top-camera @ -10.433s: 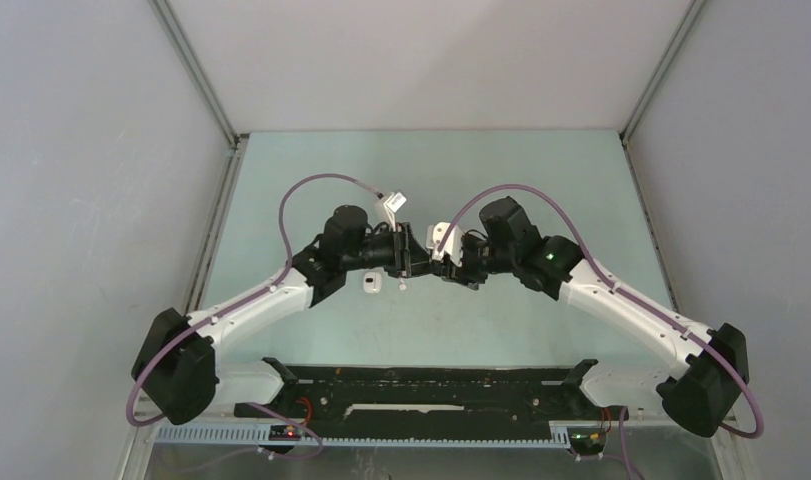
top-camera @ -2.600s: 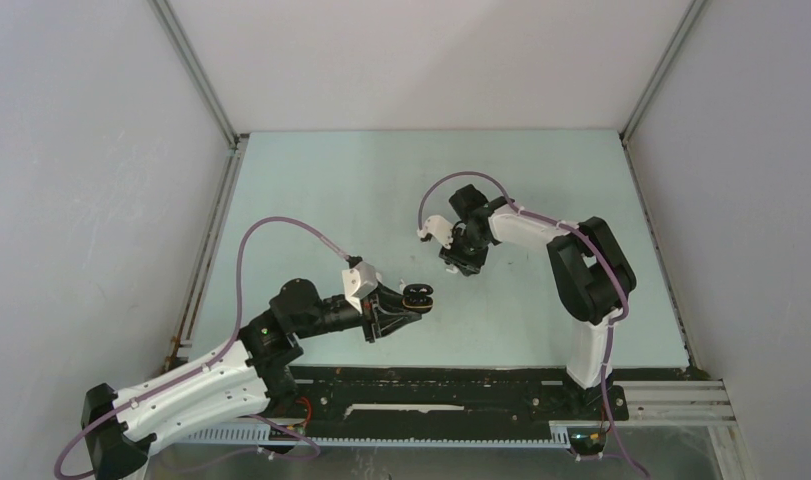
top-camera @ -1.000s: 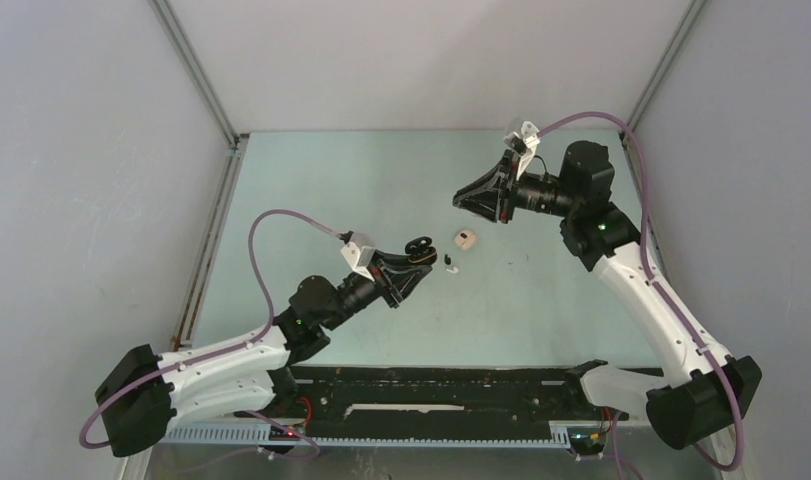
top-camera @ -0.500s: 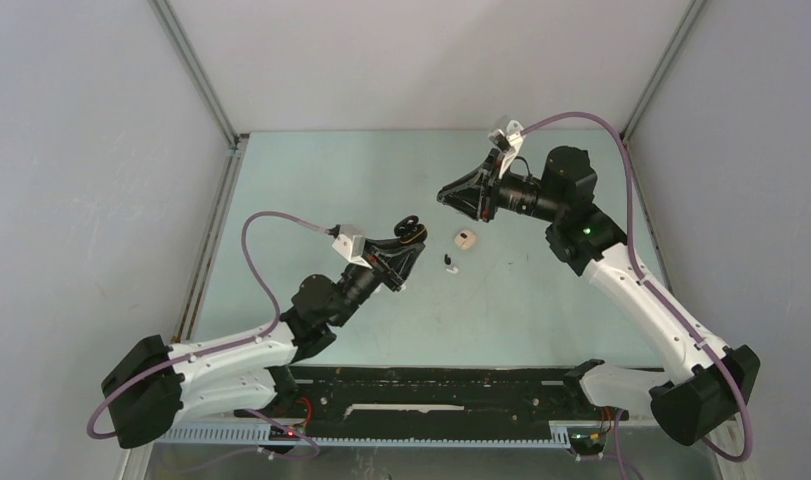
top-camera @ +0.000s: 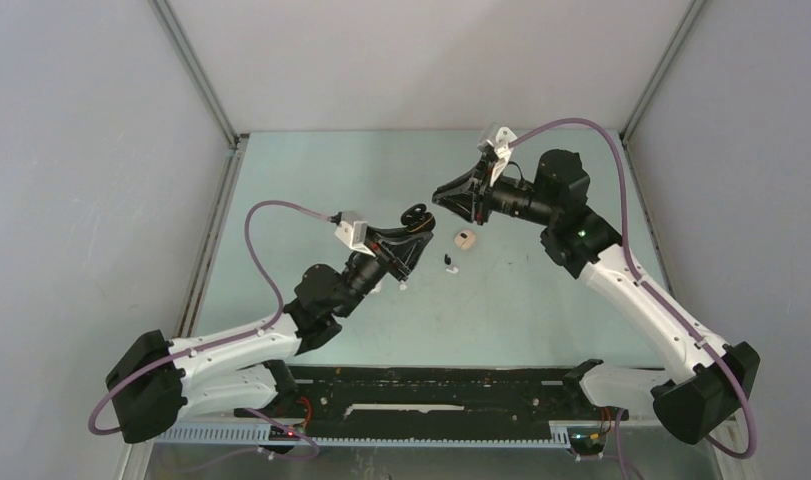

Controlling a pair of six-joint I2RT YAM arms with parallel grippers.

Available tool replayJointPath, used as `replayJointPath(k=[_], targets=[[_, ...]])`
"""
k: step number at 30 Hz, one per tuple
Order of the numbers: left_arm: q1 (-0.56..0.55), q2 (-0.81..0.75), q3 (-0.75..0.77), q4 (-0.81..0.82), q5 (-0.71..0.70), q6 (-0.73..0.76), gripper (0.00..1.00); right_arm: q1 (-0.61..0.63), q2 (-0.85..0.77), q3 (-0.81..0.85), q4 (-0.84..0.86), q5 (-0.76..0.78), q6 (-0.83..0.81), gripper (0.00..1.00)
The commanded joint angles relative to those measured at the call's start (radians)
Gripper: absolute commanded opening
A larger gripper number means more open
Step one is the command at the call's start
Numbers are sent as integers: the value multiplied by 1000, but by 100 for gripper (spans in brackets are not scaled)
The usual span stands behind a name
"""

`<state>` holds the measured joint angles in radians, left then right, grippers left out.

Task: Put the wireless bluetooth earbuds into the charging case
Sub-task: Place the earbud in the charging case.

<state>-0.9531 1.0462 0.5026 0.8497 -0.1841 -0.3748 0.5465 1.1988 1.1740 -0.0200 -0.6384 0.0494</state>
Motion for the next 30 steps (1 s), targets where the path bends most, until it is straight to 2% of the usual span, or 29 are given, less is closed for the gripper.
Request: replayJointPath(k=[1, 12, 21, 30], targets=[[-4, 0, 46, 5, 7, -21, 0, 7, 2, 5, 51, -11, -25, 0], [-4, 3, 67, -10, 23, -12, 0, 42, 25, 5, 62, -67, -39, 0], [-4, 2, 64, 7, 25, -12, 0, 60, 34, 5, 41, -60, -47, 0], [-4, -10, 56, 18, 13, -12, 0, 80, 35, 6, 25, -37, -125, 0]])
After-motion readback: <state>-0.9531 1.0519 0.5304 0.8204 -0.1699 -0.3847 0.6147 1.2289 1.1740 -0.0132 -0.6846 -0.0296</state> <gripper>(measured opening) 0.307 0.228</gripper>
